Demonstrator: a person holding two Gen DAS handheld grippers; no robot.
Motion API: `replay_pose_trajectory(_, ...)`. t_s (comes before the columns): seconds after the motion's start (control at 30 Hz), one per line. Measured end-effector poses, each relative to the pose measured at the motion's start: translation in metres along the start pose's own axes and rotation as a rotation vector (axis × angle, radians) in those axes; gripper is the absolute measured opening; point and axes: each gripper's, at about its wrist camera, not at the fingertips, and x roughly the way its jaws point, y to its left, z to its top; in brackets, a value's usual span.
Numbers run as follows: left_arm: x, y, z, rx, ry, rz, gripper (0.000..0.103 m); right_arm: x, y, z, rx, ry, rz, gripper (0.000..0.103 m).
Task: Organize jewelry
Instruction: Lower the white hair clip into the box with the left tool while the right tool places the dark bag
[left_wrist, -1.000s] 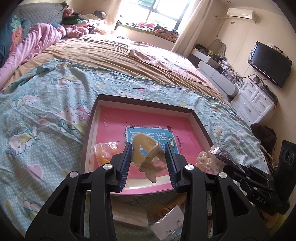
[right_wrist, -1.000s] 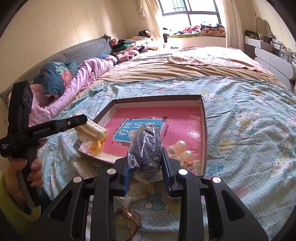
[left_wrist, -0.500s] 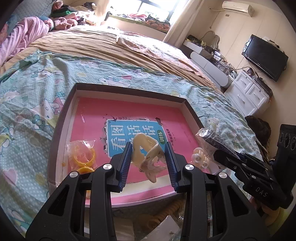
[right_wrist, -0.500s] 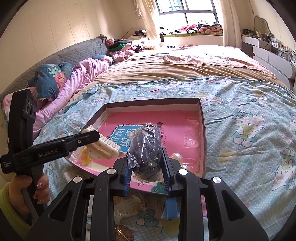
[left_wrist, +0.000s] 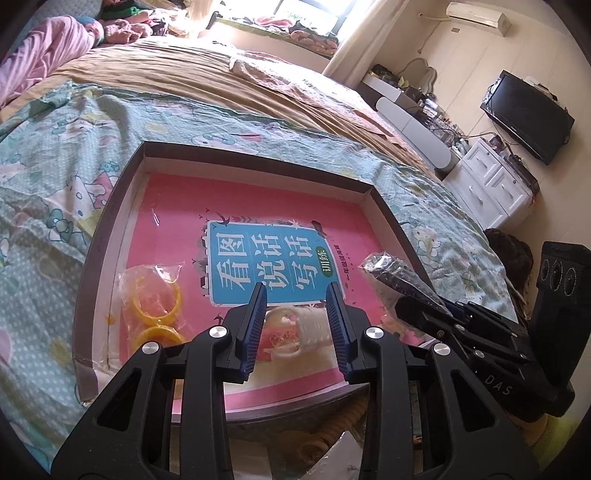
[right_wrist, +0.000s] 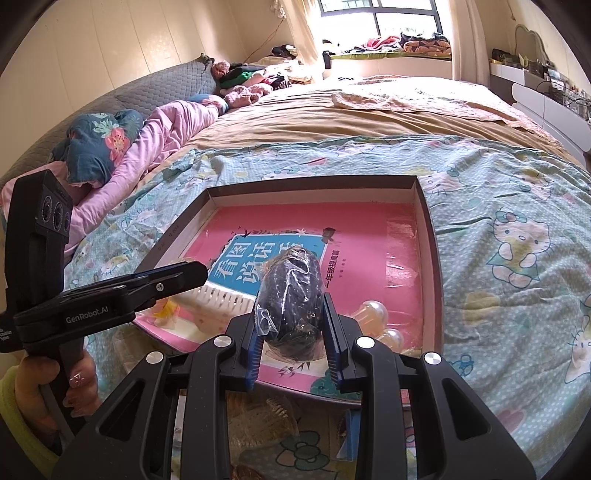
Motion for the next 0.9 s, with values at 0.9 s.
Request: replay_pose_trajectory(0.9, -0.017, 0.007, -0.003, 0.006, -0.028, 0.08, 0.031, 0.014, 0.005, -0.014, -0.011, 0.07, -0.033, 0.037)
